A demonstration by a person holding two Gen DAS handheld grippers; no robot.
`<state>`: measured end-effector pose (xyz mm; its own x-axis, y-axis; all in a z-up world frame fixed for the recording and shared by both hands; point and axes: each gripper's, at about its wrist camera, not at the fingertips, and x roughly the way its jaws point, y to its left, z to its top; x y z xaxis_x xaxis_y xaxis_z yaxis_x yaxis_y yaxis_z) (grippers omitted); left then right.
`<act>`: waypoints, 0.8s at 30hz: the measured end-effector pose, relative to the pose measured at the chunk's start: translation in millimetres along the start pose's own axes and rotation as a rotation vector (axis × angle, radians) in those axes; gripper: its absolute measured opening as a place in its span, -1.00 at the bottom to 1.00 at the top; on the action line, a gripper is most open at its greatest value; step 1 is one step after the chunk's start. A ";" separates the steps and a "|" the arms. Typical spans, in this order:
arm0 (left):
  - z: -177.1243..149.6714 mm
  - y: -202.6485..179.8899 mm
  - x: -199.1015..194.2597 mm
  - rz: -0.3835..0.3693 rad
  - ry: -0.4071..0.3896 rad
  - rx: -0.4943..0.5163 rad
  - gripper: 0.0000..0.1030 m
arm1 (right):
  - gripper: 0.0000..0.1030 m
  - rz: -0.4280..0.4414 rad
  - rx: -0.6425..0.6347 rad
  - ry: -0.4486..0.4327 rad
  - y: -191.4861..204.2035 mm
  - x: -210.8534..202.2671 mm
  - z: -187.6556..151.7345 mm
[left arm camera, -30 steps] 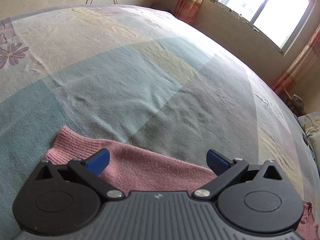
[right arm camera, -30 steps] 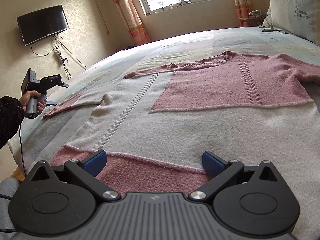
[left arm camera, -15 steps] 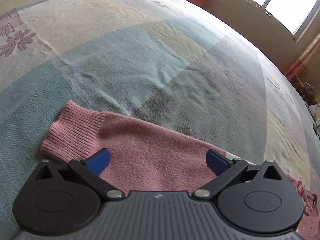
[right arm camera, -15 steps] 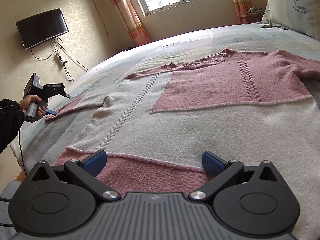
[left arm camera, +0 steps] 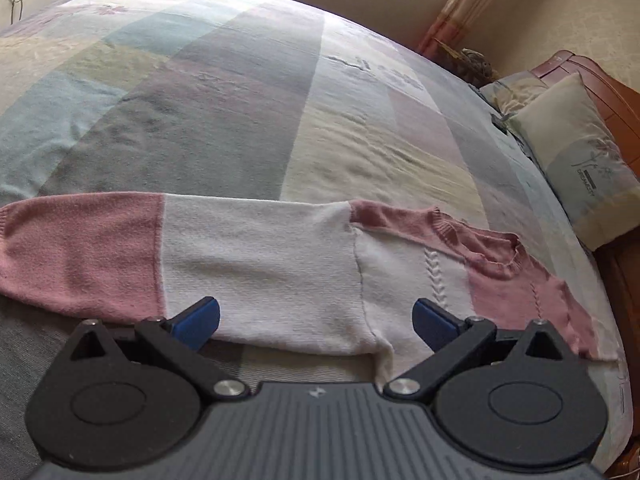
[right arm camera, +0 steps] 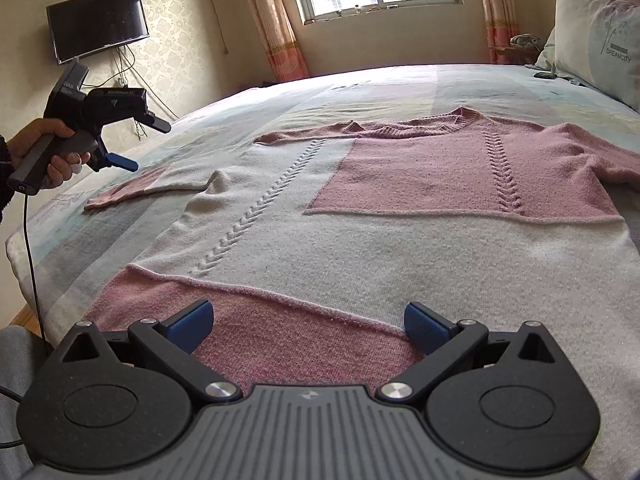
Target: Fold clothes
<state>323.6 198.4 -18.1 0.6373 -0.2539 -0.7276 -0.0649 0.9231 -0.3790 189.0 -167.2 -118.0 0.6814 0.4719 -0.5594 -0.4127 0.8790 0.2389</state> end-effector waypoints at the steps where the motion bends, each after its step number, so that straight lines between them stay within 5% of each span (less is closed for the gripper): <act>1: -5.0 -18.0 1.7 -0.058 0.023 0.018 0.98 | 1.00 -0.004 -0.007 0.000 1.2 -0.4 -0.7; 5: -35.0 -72.7 29.3 -0.209 0.138 0.083 0.98 | 1.00 -0.006 -0.009 -0.001 1.9 -2.0 -2.0; 9: -57.5 -80.6 68.1 -0.143 0.213 0.059 0.98 | 1.00 0.001 0.006 0.000 1.3 -3.9 -1.5; 17: -50.0 -56.8 64.4 -0.009 0.117 0.016 0.97 | 1.00 0.047 0.059 0.007 -5.8 -7.4 1.6; 24: -76.4 -97.4 36.5 -0.115 0.081 0.129 0.97 | 1.00 0.037 0.042 0.009 -4.2 -3.2 -0.3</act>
<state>294.6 77.1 -51.4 0.5706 -0.3779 -0.7291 0.1073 0.9145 -0.3900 188.3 -172.4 -117.4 0.6603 0.5039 -0.5569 -0.4119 0.8630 0.2925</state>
